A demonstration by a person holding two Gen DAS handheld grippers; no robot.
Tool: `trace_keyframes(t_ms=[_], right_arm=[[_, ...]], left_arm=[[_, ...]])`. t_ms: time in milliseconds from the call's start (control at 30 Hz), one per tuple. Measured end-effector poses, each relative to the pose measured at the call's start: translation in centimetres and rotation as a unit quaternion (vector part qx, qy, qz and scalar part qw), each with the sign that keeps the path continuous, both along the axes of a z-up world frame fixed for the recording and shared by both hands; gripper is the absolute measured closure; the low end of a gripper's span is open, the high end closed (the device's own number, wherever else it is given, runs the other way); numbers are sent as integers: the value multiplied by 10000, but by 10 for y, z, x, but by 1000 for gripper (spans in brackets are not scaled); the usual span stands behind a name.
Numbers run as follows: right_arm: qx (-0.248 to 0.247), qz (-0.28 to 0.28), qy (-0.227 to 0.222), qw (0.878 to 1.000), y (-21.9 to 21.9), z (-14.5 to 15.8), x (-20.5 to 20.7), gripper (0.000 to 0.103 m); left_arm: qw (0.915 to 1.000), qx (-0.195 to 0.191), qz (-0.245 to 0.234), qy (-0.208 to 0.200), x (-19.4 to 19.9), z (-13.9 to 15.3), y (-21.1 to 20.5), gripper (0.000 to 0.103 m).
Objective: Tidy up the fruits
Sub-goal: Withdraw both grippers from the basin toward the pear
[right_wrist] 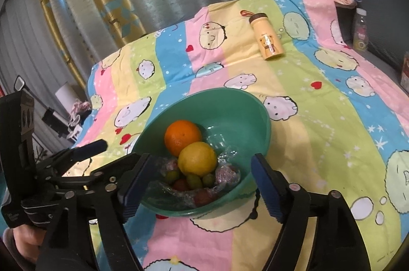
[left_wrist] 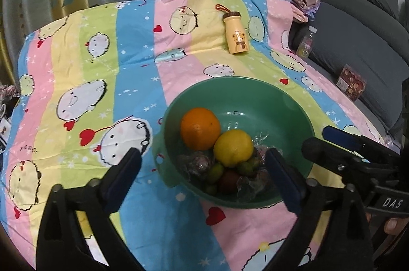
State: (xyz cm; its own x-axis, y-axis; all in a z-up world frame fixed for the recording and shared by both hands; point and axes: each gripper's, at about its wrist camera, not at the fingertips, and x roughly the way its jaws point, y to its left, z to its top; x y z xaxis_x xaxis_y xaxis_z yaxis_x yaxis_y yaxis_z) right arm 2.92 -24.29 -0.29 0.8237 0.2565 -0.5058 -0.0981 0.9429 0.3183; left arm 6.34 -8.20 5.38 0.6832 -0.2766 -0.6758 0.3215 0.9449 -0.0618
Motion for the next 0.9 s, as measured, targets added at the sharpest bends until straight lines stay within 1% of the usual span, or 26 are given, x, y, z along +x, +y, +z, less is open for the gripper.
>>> trace_keyframes(t_ms=[100,233,367,567,700,833,900], right_arm=[[7,-2,-17,10000,0,3,-6,22],[-11,102,-14,9999,5,5,-15,21],[33,289,122,9995,12,3,-21,21],[-59,625,208,9978,32,1,-30,21],[-319,864,248,9954,54,0,-35,21],[-476,1083,337,9924,74,-3,-39,21],[-558,1229,387,9901,85,-7,-41,21]], left_arm=[[9999,-45,98,-19,-7,4,8,1],[9996,50,273,-35,-17,4,19,1],[9989,54,462,37,-28,0,37,1],[9970,-51,748,182,-44,-8,68,1],[9953,-116,913,313,-56,-17,86,1],[9933,-203,1065,396,-65,-24,105,1],[9914,-303,1201,425,-70,-28,119,1]])
